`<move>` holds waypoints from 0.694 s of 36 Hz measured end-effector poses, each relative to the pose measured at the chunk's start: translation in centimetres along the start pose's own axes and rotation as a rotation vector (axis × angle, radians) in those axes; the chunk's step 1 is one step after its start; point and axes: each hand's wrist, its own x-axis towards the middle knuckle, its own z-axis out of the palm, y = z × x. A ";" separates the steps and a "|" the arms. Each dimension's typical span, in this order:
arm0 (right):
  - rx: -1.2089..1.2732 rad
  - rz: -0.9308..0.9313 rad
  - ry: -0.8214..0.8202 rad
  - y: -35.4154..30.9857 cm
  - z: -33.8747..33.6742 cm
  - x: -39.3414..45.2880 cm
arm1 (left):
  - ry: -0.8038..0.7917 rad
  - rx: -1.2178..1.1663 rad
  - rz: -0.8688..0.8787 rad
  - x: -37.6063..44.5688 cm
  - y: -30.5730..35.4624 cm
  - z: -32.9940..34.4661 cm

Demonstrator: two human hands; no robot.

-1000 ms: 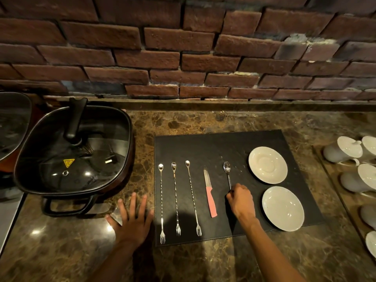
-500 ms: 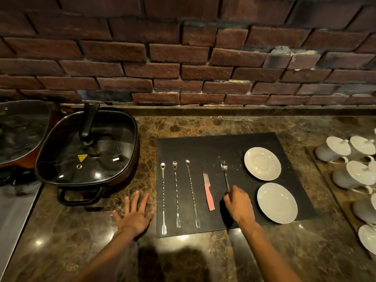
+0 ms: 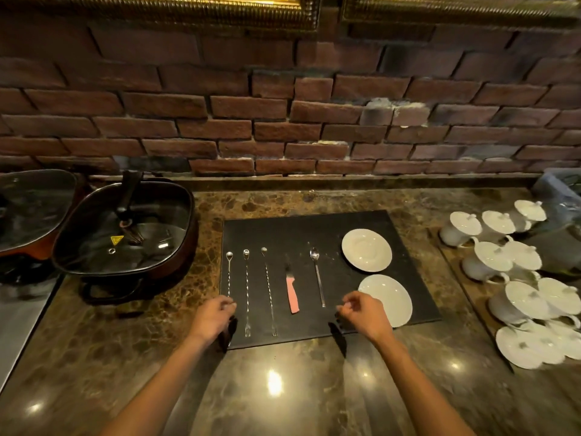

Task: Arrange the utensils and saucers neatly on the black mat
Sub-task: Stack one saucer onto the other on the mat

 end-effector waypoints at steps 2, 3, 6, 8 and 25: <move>0.048 0.022 0.009 1.2 -1.3 -0.1 | -0.020 -0.043 0.033 -1.0 1.6 1.5; 0.058 0.031 0.018 1.9 -2.0 -0.1 | -0.043 -0.067 0.042 -1.5 2.5 2.3; 0.076 0.063 0.036 4.1 -4.3 -0.1 | -0.083 -0.073 0.083 -2.8 5.4 4.9; 0.096 0.083 0.042 5.7 -5.9 0.0 | -0.091 -0.081 0.108 -3.8 7.5 6.7; 0.025 0.085 -0.079 15.3 -15.1 6.4 | -0.208 -0.222 -0.087 -7.0 17.9 22.6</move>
